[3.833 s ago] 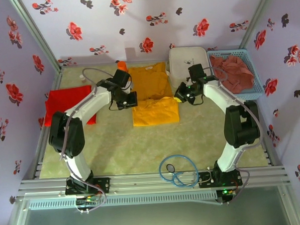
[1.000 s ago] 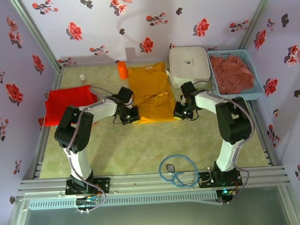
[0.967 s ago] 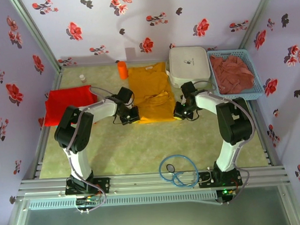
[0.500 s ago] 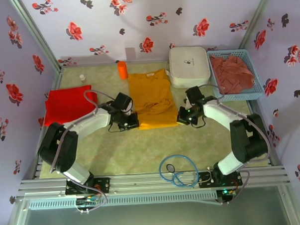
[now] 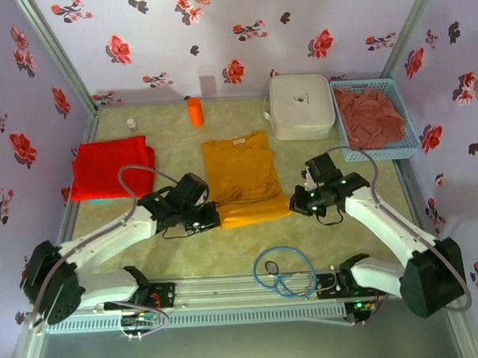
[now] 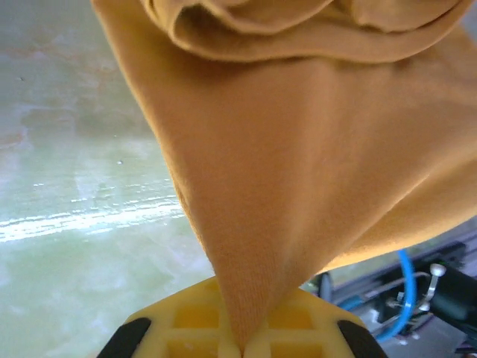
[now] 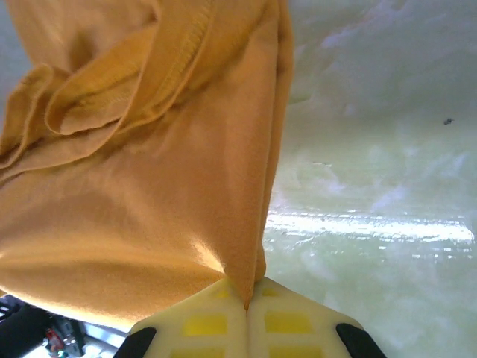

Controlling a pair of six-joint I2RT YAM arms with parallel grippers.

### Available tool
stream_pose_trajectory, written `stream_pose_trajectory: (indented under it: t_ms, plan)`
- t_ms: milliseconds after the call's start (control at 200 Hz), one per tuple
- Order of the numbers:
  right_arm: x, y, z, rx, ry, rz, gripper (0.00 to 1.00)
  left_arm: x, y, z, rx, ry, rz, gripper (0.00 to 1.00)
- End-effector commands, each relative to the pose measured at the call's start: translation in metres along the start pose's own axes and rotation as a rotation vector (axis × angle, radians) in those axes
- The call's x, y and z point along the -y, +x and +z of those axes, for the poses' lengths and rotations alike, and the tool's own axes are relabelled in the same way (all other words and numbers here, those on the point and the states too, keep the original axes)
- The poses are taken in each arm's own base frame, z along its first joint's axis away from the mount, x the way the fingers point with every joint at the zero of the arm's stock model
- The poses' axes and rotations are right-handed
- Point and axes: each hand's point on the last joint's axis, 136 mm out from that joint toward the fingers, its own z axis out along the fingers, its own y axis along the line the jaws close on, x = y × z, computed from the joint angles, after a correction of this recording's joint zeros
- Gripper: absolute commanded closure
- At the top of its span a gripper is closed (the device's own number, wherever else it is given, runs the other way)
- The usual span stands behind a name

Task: Fold and stack the t-shirts

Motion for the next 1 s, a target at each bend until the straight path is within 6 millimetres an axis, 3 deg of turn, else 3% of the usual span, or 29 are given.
stream_pose_trajectory:
  t_ms: [0, 125, 395, 735, 995]
  plan:
    - [-0.009, -0.008, -0.03, 0.063, 0.019, 0.02, 1.0, -0.005, 0.001, -0.026, 0.027, -0.055, -0.066, 1.0]
    - [-0.029, -0.025, -0.046, 0.115, -0.014, -0.002, 1.0, 0.003, -0.005, -0.038, 0.031, -0.068, -0.054, 1.0]
    - [-0.062, -0.058, -0.06, 0.149, -0.044, -0.033, 1.0, 0.011, -0.03, -0.051, 0.049, -0.087, -0.027, 1.0]
    - [-0.075, -0.071, -0.055, 0.141, -0.075, -0.021, 1.0, 0.022, -0.054, -0.047, 0.047, -0.022, -0.027, 1.0]
    - [-0.077, -0.098, -0.05, 0.164, -0.144, 0.065, 1.0, 0.024, -0.079, -0.047, 0.045, 0.005, -0.04, 1.0]
